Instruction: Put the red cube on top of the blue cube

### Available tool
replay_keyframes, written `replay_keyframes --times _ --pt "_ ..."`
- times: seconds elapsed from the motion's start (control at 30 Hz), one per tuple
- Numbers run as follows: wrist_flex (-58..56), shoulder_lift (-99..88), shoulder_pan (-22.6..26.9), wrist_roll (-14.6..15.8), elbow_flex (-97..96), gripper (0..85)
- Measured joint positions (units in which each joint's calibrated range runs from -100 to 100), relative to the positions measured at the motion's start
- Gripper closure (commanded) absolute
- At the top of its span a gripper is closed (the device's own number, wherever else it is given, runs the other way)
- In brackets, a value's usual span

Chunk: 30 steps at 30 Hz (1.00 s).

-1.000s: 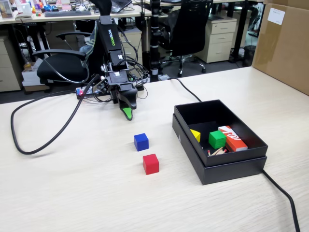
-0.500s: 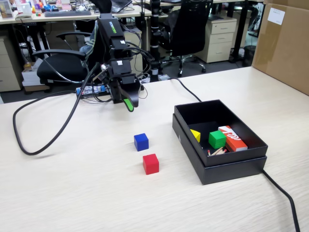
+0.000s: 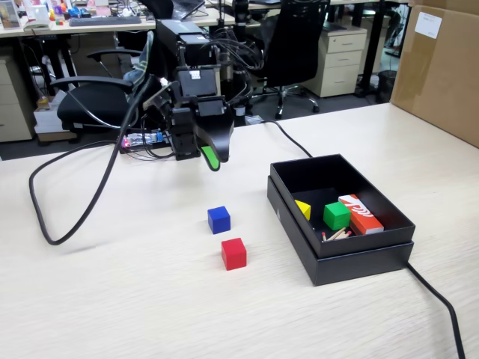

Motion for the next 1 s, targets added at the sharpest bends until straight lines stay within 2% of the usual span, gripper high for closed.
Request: replay_keyframes --times 0.53,1.0 --pt "-0.08 39.22 -0.54 0.05 20.36 41.0" --pt "-0.08 50.61 -0.39 0.39 24.28 41.0"
